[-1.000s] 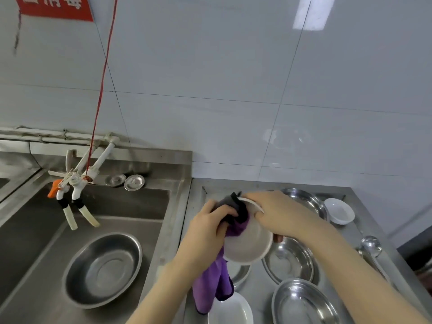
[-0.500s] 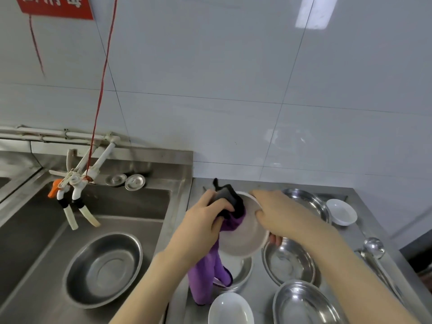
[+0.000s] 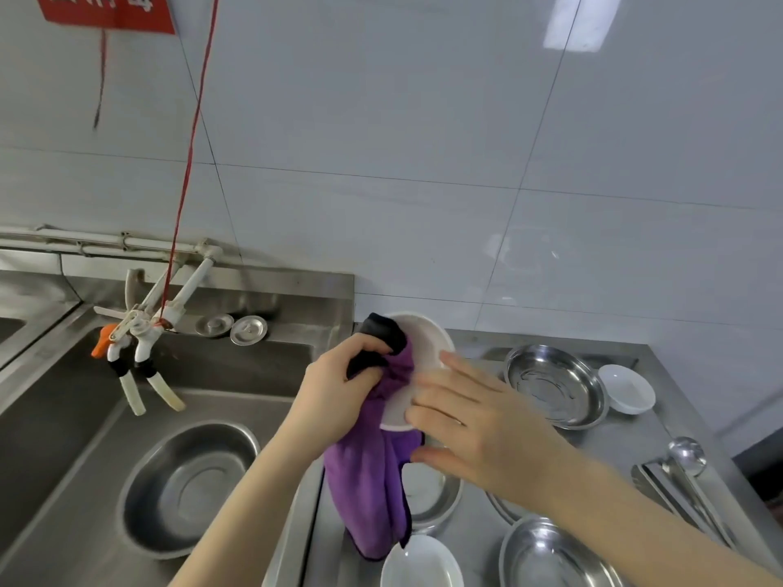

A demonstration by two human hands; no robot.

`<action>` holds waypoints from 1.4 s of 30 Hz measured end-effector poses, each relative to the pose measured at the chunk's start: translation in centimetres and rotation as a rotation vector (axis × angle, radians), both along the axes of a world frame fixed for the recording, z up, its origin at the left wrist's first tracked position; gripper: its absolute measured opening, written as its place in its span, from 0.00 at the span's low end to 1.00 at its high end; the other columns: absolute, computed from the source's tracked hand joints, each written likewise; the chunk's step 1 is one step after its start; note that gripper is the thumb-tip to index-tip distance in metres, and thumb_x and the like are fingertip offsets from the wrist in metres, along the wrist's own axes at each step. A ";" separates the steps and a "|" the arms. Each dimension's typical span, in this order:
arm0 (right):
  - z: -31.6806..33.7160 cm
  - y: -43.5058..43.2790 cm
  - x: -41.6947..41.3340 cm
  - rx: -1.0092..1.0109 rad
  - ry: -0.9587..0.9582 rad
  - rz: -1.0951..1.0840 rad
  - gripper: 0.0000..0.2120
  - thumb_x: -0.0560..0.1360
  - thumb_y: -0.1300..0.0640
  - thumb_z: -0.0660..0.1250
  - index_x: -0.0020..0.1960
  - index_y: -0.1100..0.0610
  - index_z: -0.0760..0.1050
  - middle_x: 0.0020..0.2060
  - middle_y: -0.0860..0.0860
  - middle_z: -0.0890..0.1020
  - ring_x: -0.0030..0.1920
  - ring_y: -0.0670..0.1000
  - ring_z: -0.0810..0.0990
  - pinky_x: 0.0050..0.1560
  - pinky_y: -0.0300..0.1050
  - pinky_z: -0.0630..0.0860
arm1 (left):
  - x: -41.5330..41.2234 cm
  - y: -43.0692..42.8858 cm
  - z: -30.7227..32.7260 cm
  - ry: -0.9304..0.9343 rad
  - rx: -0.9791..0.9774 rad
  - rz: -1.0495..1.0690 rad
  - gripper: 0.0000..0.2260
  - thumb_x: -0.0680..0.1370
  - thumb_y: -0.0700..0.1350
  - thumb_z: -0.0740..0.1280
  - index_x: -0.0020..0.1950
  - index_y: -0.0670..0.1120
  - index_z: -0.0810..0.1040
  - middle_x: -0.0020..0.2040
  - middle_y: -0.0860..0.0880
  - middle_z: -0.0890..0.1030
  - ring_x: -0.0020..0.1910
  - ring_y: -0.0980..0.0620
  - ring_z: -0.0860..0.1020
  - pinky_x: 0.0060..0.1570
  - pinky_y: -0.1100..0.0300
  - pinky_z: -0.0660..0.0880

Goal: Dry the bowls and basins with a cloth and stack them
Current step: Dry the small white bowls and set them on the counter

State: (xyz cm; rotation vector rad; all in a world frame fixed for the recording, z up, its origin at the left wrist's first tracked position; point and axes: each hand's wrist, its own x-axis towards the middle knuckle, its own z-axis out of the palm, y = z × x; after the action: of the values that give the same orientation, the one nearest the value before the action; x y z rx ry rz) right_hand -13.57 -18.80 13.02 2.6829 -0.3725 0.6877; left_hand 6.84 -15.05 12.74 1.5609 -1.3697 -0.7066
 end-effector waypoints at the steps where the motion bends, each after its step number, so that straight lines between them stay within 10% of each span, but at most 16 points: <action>1: -0.3 -0.2 0.0 -0.017 0.047 0.002 0.05 0.77 0.54 0.69 0.45 0.54 0.80 0.41 0.48 0.80 0.45 0.52 0.79 0.61 0.50 0.74 | 0.0 0.0 0.1 -0.006 0.000 -0.020 0.15 0.76 0.37 0.66 0.51 0.58 0.79 0.45 0.64 0.81 0.48 0.69 0.77 0.44 0.78 0.68; 11: -1.0 -0.1 0.2 0.227 -0.064 -0.090 0.05 0.77 0.52 0.67 0.45 0.52 0.80 0.37 0.44 0.80 0.41 0.48 0.75 0.49 0.41 0.72 | 0.4 0.0 -0.4 0.197 0.037 0.197 0.04 0.81 0.44 0.63 0.52 0.54 0.71 0.46 0.51 0.81 0.48 0.56 0.78 0.48 0.61 0.74; 17: 0.0 0.9 0.6 0.641 -0.483 -0.228 0.06 0.73 0.48 0.69 0.49 0.45 0.78 0.40 0.35 0.79 0.44 0.37 0.75 0.48 0.31 0.70 | 0.1 0.7 1.6 0.138 -0.087 0.441 0.15 0.78 0.40 0.68 0.59 0.54 0.67 0.43 0.61 0.75 0.37 0.71 0.76 0.32 0.76 0.69; 26: 3.2 0.9 2.2 1.256 -0.927 -0.253 0.05 0.79 0.56 0.66 0.53 0.48 0.78 0.42 0.44 0.85 0.42 0.44 0.82 0.42 0.36 0.76 | -3.1 1.1 3.3 0.543 -0.057 -0.045 0.18 0.78 0.42 0.59 0.63 0.59 0.76 0.59 0.50 0.80 0.58 0.53 0.77 0.64 0.49 0.72; 32: 4.6 0.8 2.2 1.420 -1.011 -0.185 0.13 0.81 0.56 0.62 0.61 0.46 0.80 0.54 0.47 0.85 0.57 0.48 0.82 0.63 0.48 0.75 | -2.9 1.2 4.5 0.240 -0.209 -0.207 0.25 0.78 0.32 0.64 0.66 0.59 0.74 0.65 0.61 0.76 0.64 0.68 0.72 0.55 0.76 0.70; 42: 6.1 1.6 2.8 1.452 -1.111 -0.105 0.14 0.82 0.58 0.59 0.58 0.48 0.82 0.51 0.51 0.86 0.55 0.51 0.84 0.57 0.48 0.78 | -4.2 0.8 5.4 0.138 -0.407 -0.027 0.15 0.74 0.44 0.73 0.57 0.58 0.76 0.51 0.64 0.81 0.51 0.64 0.79 0.45 0.74 0.72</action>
State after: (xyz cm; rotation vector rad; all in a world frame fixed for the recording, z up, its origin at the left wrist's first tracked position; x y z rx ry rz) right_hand -10.74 -17.17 19.08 2.8656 -1.8275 2.6110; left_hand 2.59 -14.25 18.17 1.1538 -1.3349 -0.5025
